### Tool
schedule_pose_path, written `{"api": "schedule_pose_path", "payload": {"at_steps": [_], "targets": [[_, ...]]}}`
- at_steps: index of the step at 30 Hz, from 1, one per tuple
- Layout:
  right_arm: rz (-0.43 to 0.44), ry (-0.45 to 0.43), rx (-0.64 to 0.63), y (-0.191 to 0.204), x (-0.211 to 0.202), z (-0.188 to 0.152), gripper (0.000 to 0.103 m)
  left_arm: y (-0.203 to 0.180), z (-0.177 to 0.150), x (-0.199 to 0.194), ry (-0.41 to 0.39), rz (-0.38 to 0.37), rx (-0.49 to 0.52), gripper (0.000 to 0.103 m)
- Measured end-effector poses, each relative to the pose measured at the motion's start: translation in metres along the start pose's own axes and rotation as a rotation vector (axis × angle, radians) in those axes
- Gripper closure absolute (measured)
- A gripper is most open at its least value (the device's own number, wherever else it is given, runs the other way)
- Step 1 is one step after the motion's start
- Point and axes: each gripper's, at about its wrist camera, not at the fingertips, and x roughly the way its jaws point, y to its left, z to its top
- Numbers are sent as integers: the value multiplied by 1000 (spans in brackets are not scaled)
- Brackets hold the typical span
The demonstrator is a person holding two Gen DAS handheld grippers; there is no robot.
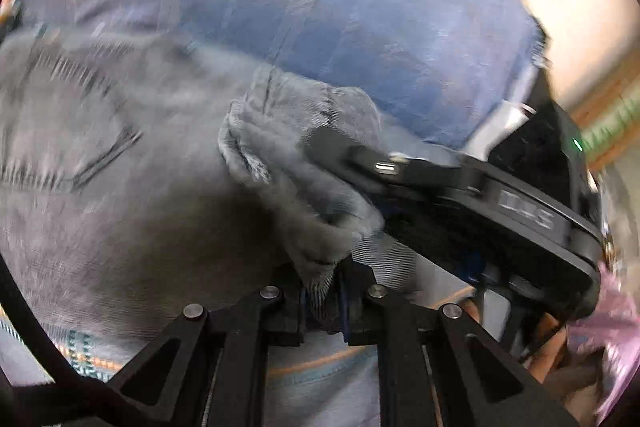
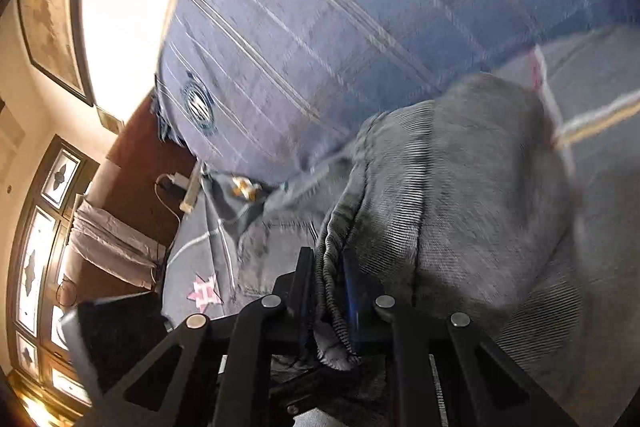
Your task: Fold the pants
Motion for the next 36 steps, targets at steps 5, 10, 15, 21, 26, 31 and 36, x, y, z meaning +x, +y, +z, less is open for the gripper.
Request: {"api": "schedule_pose_path", "payload": {"at_steps": [5,10,15,21,26,31,36], "targets": [[89,-6,65,-12,-1,-1,79,14,-3,-8,8,-34,-86,90],[6,-196,16,-2,-47,4,15,3,-10,-37,-138,33,-61,90],[-72,-166,110,-29,-50,1,15,28,-11,-19,-43,45,-175,84],[-191,-105,75,-26,-33,-3,16,19,5,-35,-122,112,-103,55],[-333,-72,-11,-14,-20,-8,17,37,17,-25,-73,170,-92,75],[-351,-88,-55,-7,-25,-12,18,25,27,-36,-140,186,-41,77],[-408,7,-53,-15,-7,-15,18,40,26,-12,-30,256,-41,76]]}}
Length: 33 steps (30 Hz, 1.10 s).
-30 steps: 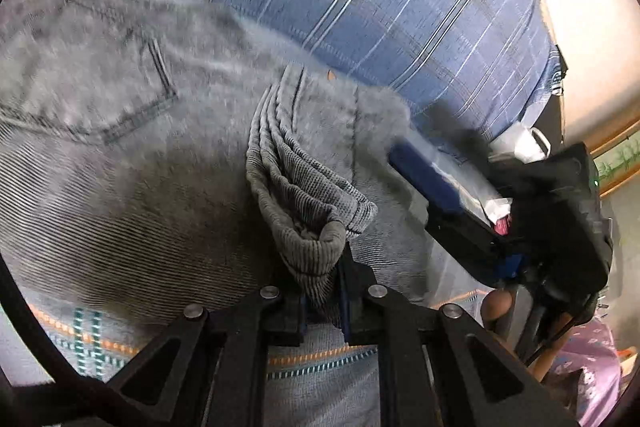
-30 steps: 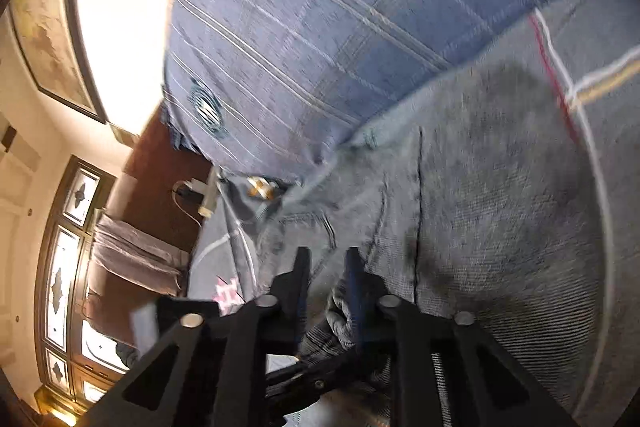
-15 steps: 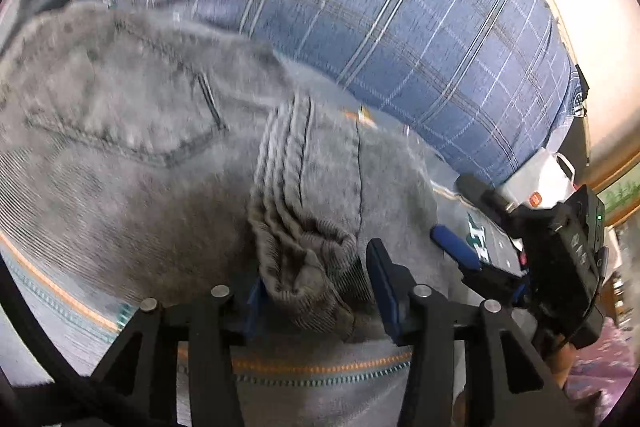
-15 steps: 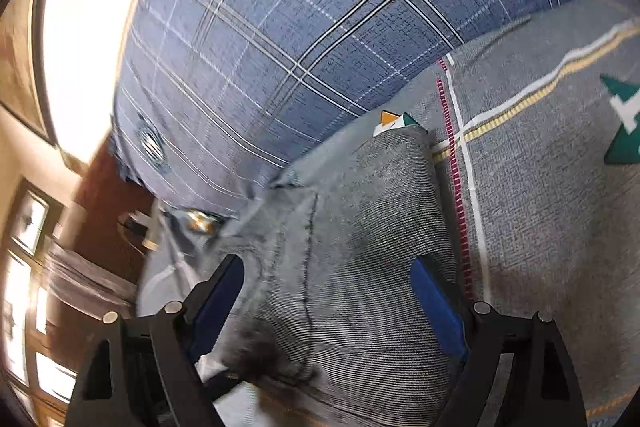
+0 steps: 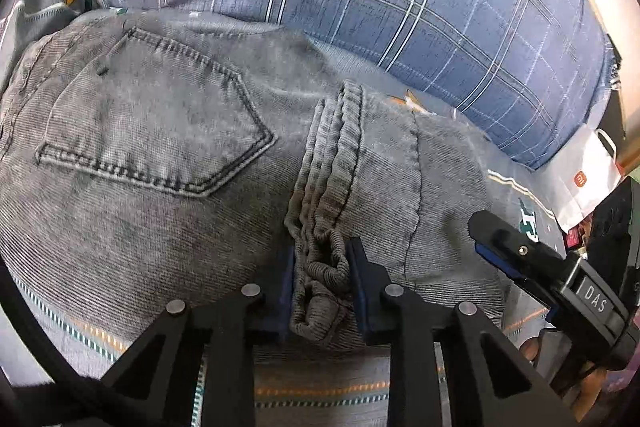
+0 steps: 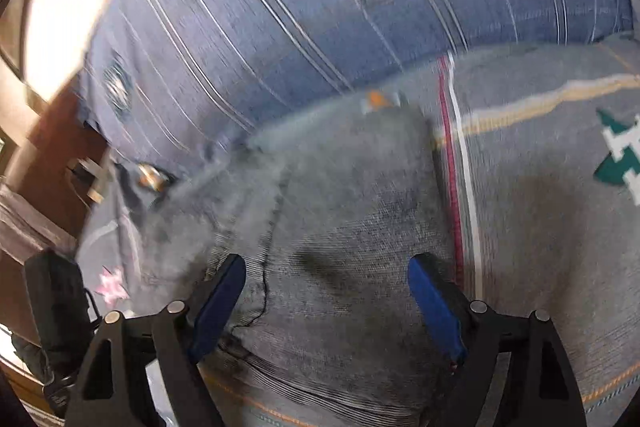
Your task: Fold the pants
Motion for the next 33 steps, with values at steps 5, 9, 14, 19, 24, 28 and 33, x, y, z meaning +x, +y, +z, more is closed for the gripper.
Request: {"api": "schedule_pose_path", "payload": {"at_steps": [5,9,14,19,24,28,33], "targets": [[66,-70,-39,12,-18,0,18,-5,11,-17,-32,-18,52,72],[105,-92,-70,25,-27,-1,17,7,25,-34,-70,-1,25,61],[106,-85,-92,40,-24,-9,17,42,37,-56,-74,32,-68,47],[35,-76,-147,57,-17,-28,17,115,32,-82,-61,72,-267,46],[26,-77,-195,90,-20,-56,18,188,16,-102,-61,-36,-526,46],[24,-23,-233,127,-7,-66,18,219,12,-120,-119,34,-649,46],[14,-2,-280,176,8,-62,28,252,11,-105,-38,45,-745,47]]}}
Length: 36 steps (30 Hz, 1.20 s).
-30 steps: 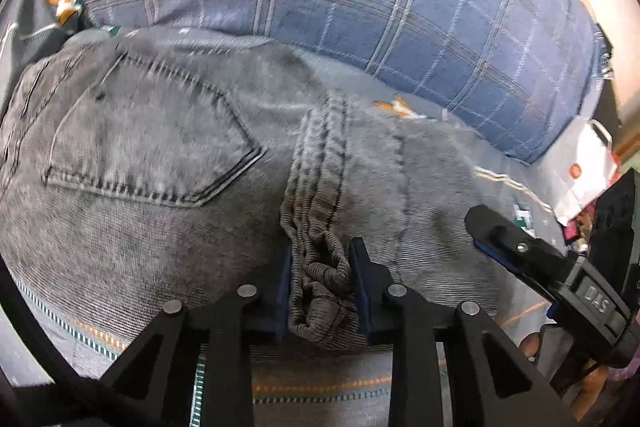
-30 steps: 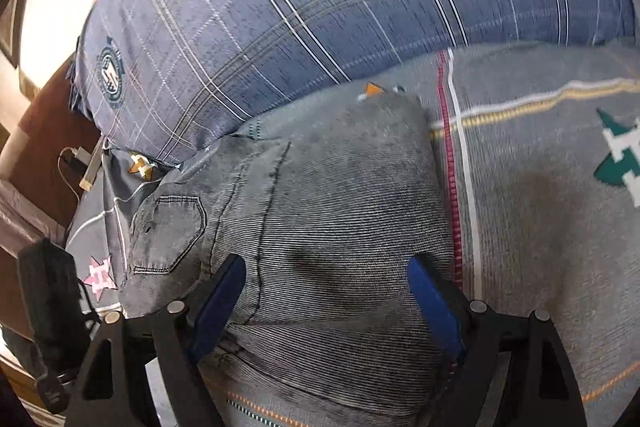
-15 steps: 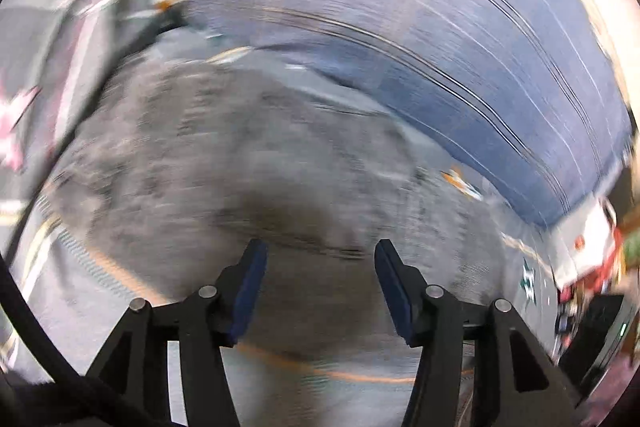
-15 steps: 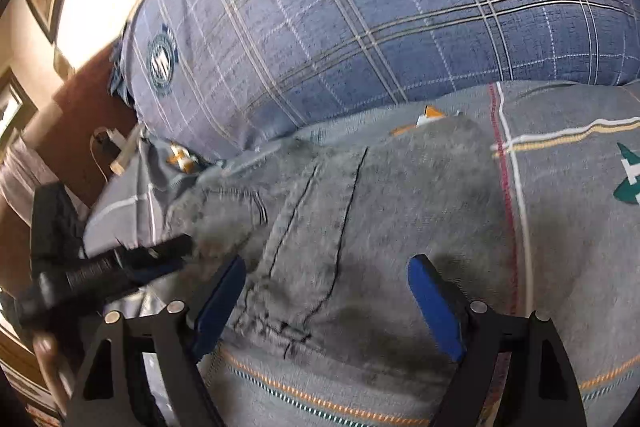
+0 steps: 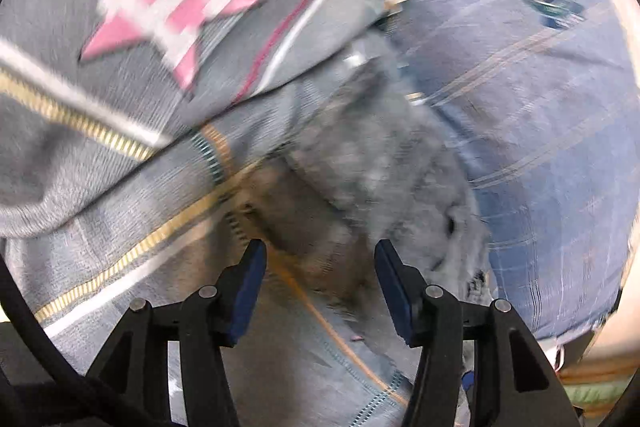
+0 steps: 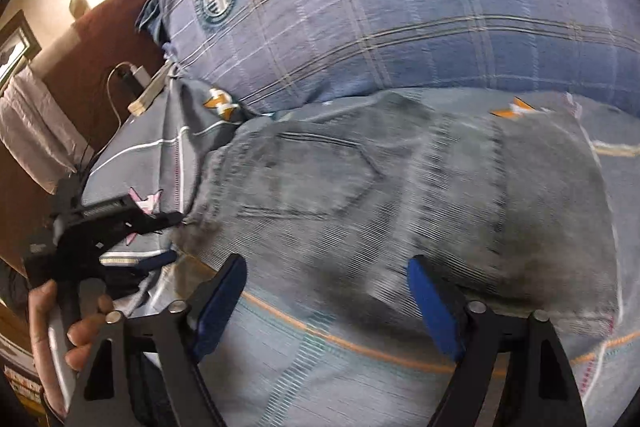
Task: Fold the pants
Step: 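Release the hem with the right tool while the left tool holds the folded leg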
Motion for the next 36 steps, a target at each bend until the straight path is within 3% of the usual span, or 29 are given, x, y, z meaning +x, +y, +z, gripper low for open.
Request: {"api": "schedule_pose_path", "payload": {"at_steps": [2,4,9,12,15,17,18,19,23,28,29,31,33,36], "targets": [[-5,32,-5,12,14,8,42,9,3,13,49,-16,-48,48],[14,78,13,21,32,15,54,5,5,8,19,-28,-37,47],[21,154,36,28,65,17,60,-4,21,26,16,-47,-63,48],[8,186,28,28,75,11,65,-11,32,34,22,-46,-49,55],[0,194,12,28,78,8,65,-13,34,35,12,-54,-67,55],[1,204,13,28,79,8,65,-16,33,34,-4,-31,-40,68],[0,206,11,28,79,9,65,-21,32,35,-2,-33,-23,80],[2,208,9,28,79,10,65,-27,32,36,-2,-38,-15,83],[83,196,48,18,74,12,64,-51,27,6,-101,-67,90,85],[236,160,133,-3,51,19,62,-95,8,-10,-237,17,297,85],[248,146,138,-7,43,23,59,-100,9,-10,-248,39,334,85],[254,111,136,-16,26,30,34,-107,5,-10,-275,87,387,84],[246,57,123,-29,5,38,32,-104,6,-7,-274,117,383,84],[238,43,126,-51,-8,44,32,-97,7,-5,-273,111,374,84]]}}
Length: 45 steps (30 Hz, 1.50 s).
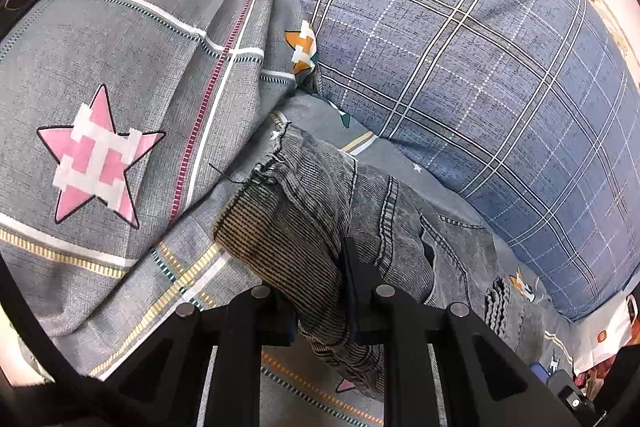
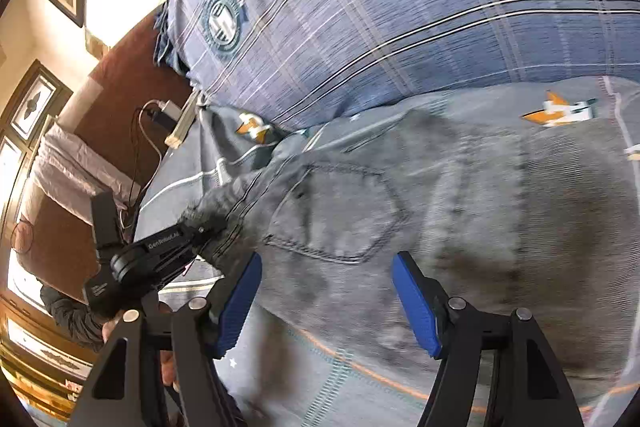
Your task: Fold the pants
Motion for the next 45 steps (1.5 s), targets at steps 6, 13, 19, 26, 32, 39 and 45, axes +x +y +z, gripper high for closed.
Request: {"api": "schedule_pose_path", "payload": {"at_steps": [6,13,19,26,32,39,45], "targets": [[54,-8,68,-51,0,-18,32,15,4,12,61,-5,-30,79],[132,48,167,-80,9,-19,32,29,9,45,172,-22,-114,82],[131,24,190,-87,-3,-18,32,-44,-12,-6,-109,101,199,85],[149,-29,217,-100,-27,-6,32,-160,-92,-70,-376,12,707,85],[210,-50,202,-106,-54,14,32,-211,-159,-70,-303,-129,917,86],[323,-84,238,-138,-63,31,19,-247,-217,-35,-254,-110,1082,86],[209,24,340,-160,-28,26,25,-249,-225,-31,-246,-100,1133,86]]}}
